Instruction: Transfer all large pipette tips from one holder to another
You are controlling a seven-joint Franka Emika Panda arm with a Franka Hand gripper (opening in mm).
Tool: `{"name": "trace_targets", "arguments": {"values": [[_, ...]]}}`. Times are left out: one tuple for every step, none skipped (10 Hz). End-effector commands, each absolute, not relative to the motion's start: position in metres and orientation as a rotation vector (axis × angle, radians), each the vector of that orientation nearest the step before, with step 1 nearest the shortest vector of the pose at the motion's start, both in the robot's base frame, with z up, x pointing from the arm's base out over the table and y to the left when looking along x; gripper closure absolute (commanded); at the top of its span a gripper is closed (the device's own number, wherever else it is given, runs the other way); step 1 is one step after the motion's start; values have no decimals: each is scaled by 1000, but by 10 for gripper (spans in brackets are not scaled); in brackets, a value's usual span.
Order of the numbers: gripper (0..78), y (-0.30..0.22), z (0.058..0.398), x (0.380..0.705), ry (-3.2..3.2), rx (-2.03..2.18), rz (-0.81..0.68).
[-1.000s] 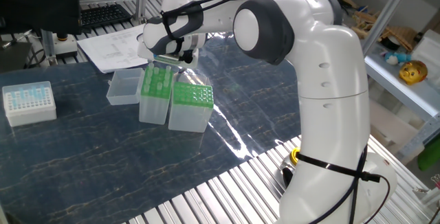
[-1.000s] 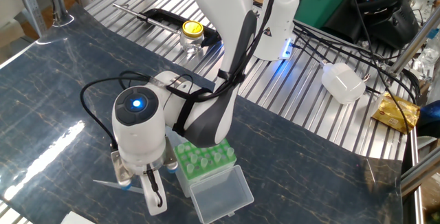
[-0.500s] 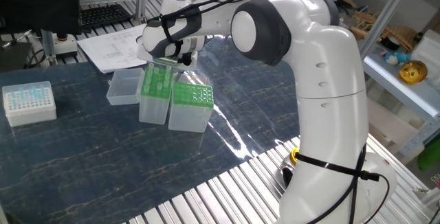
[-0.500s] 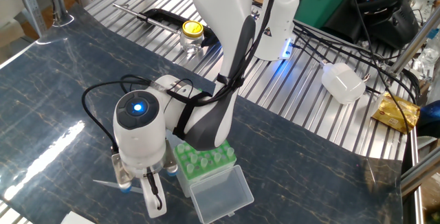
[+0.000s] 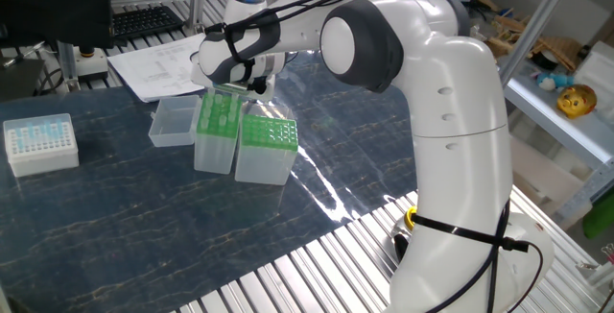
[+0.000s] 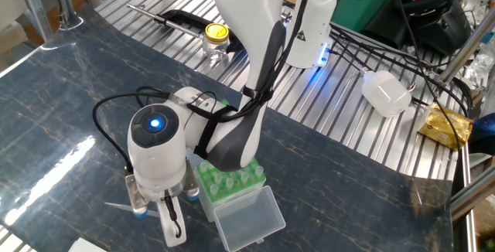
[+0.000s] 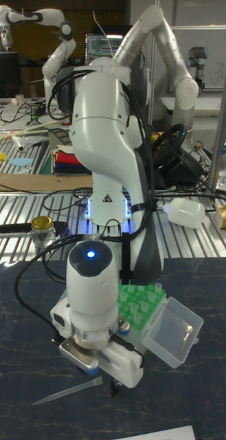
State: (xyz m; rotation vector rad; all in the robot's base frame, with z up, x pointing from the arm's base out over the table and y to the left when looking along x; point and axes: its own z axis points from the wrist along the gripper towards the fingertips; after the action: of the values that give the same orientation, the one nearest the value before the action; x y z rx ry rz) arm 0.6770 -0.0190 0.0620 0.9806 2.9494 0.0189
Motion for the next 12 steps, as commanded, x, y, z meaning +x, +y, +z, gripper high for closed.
{"name": "trace_targets", "arguments": {"values": [[1,-19,63,678,2945,982,13],[1,-19,63,678,2942,986,8],[1,-19,63,678,2941,990,8],[1,-19,63,678,2941,992,8],[1,-19,63,678,2938,999,7],[1,-19,63,678,2938,999,7],[764,-19,63,678,2938,999,7],[764,-19,63,678,2938,999,7],[764,-19,63,678,2938,999,7],[764,-19,63,678,2938,999,7],[764,-19,63,678,2938,999,7],[764,-19,63,678,2938,999,7]]}}
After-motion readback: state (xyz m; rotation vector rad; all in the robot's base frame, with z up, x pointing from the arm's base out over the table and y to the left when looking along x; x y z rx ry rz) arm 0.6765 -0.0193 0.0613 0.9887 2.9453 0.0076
